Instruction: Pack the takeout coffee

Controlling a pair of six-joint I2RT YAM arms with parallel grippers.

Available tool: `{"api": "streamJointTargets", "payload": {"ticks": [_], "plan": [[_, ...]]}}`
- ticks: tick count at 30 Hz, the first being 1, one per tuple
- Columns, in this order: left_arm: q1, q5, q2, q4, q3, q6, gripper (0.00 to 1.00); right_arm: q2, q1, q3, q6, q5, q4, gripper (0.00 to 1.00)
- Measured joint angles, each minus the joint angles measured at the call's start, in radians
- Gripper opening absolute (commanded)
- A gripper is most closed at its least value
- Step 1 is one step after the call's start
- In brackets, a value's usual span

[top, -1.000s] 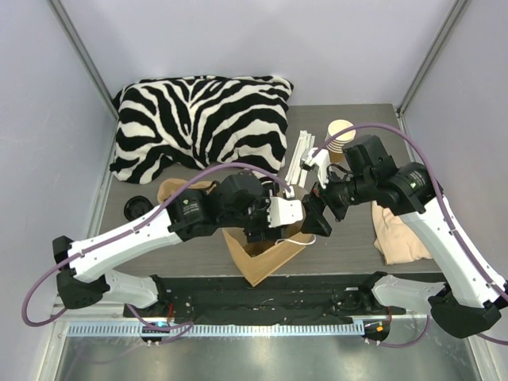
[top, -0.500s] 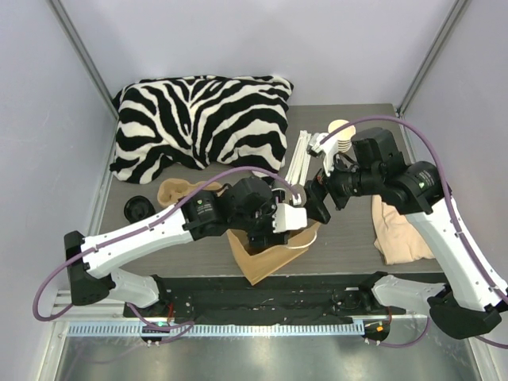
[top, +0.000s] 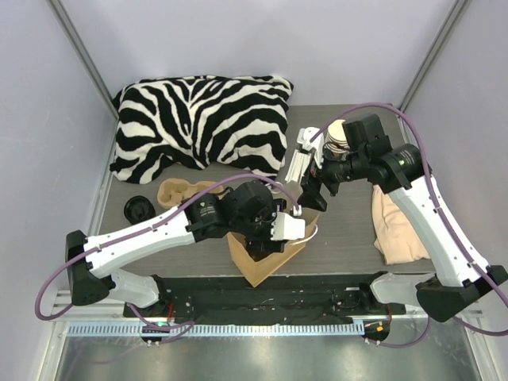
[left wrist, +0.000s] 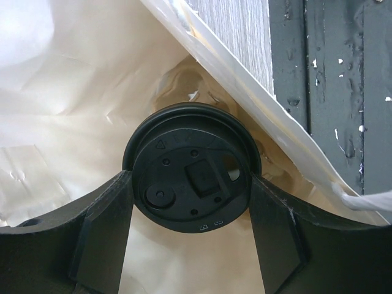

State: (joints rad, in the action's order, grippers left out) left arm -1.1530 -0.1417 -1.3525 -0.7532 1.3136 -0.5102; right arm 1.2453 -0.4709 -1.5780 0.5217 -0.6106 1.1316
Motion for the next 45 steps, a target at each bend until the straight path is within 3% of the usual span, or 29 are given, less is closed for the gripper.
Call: {"api": "streamJointTargets", "payload": {"ticks": [14,18,23,29,35,45], "plan": [[0.026,-0.035,0.000,-0.008,0.000,-0.029,0.00,0.175,-0.023,-0.040,0.241,-0.117,-0.063,0.84],[0.039,-0.045,0.000,-0.015,0.000,-0.035,0.00,0.206,-0.061,-0.040,0.278,-0.137,-0.064,0.59],[0.048,-0.048,0.000,-0.024,0.000,-0.045,0.00,0.229,-0.082,-0.042,0.296,-0.146,-0.068,0.43],[0.063,-0.058,0.000,-0.029,0.000,-0.048,0.00,0.238,-0.090,-0.047,0.310,-0.146,-0.058,0.01],[0.097,-0.060,-0.001,-0.035,0.008,-0.039,0.00,0.212,-0.105,-0.035,0.245,-0.097,-0.089,0.01],[0.166,0.008,-0.004,-0.006,0.068,0.062,0.00,0.017,-0.111,0.119,-0.153,0.121,-0.359,0.01]]}}
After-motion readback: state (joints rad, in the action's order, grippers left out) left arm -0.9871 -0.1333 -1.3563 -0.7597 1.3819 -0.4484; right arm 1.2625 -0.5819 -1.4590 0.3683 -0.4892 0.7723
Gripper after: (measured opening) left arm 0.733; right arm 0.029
